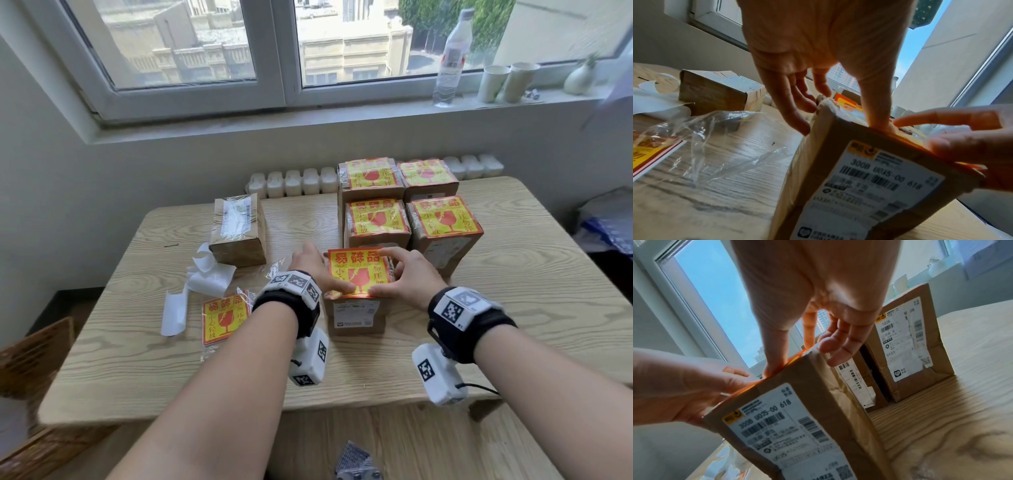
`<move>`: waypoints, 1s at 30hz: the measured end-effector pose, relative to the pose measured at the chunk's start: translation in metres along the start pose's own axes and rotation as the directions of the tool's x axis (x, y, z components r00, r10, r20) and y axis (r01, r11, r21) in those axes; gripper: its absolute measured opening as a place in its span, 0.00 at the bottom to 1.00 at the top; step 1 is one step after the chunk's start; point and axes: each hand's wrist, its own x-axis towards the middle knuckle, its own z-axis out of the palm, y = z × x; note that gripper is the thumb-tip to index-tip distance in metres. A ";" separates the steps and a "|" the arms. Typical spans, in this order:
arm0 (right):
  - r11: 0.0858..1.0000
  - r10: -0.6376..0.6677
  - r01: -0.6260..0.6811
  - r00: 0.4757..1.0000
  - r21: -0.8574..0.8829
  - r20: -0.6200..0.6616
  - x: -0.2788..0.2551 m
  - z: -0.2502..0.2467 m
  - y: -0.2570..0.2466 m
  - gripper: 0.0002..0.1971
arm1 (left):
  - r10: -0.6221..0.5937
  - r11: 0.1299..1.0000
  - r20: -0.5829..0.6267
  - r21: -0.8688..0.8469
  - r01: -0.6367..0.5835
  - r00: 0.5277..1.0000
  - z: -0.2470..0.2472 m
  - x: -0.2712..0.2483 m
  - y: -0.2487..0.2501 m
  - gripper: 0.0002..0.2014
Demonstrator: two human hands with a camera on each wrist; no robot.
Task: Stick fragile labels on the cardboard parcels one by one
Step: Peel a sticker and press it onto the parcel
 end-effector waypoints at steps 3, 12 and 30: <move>1.000 0.001 -0.002 1.000 0.031 0.022 0.001 -0.003 0.006 0.42 | -0.022 0.996 0.091 -0.084 0.030 0.996 -0.005 0.002 -0.005 0.42; 0.994 -0.023 0.016 0.998 -0.109 -0.057 0.006 -0.004 -0.002 0.28 | 0.233 0.972 0.080 -0.031 -0.232 0.969 -0.016 0.004 0.002 0.50; 0.986 0.060 -0.059 0.998 -0.153 0.003 0.011 -0.001 -0.002 0.39 | 0.101 0.995 0.247 -0.021 -0.099 0.964 -0.016 0.009 -0.012 0.62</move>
